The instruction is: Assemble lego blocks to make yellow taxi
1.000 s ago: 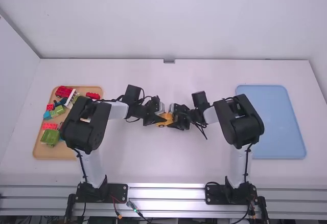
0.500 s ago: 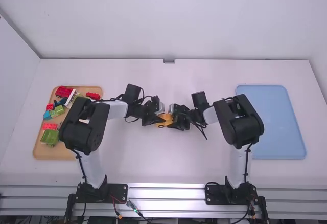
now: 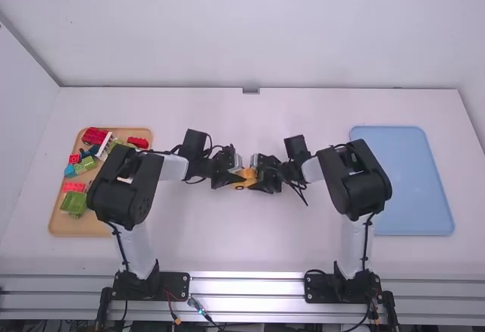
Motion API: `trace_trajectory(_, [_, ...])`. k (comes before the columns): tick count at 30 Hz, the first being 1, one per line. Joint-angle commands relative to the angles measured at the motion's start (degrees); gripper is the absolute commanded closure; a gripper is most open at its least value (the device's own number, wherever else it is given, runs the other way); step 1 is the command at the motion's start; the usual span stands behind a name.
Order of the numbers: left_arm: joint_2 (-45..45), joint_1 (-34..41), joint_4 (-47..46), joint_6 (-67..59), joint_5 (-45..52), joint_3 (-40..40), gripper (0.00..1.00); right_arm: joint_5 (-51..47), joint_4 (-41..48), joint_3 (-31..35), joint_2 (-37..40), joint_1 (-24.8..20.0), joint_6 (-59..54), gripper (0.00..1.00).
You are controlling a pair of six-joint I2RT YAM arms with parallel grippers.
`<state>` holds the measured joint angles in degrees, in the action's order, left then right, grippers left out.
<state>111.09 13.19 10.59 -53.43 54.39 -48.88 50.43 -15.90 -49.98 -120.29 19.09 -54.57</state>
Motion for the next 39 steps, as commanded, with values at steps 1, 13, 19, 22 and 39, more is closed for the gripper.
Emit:
trace_trajectory(1, [1.03,1.14,-1.79,1.53,-2.58,1.9,0.98,-4.0,1.33,0.44,-1.22,1.29,1.62,0.56])
trace_trajectory(13, [3.26,3.82,-9.22,0.92,-10.38,-1.88,0.98,-6.12,0.9,0.39,-1.22,2.67,1.79,0.56])
trace_trajectory(19, [3.26,4.26,-9.9,0.92,-14.6,-0.55,0.98,-6.12,-0.63,0.35,-1.22,2.71,2.91,0.56])
trace_trajectory(22, [3.26,4.85,-8.37,-1.6,-18.29,0.68,0.98,-6.16,0.09,-0.09,-1.22,2.71,2.99,0.55])
trace_trajectory(39, [2.49,4.81,-10.34,0.02,-18.93,-1.86,0.85,-5.73,0.09,-0.31,-1.22,2.71,3.82,0.55])
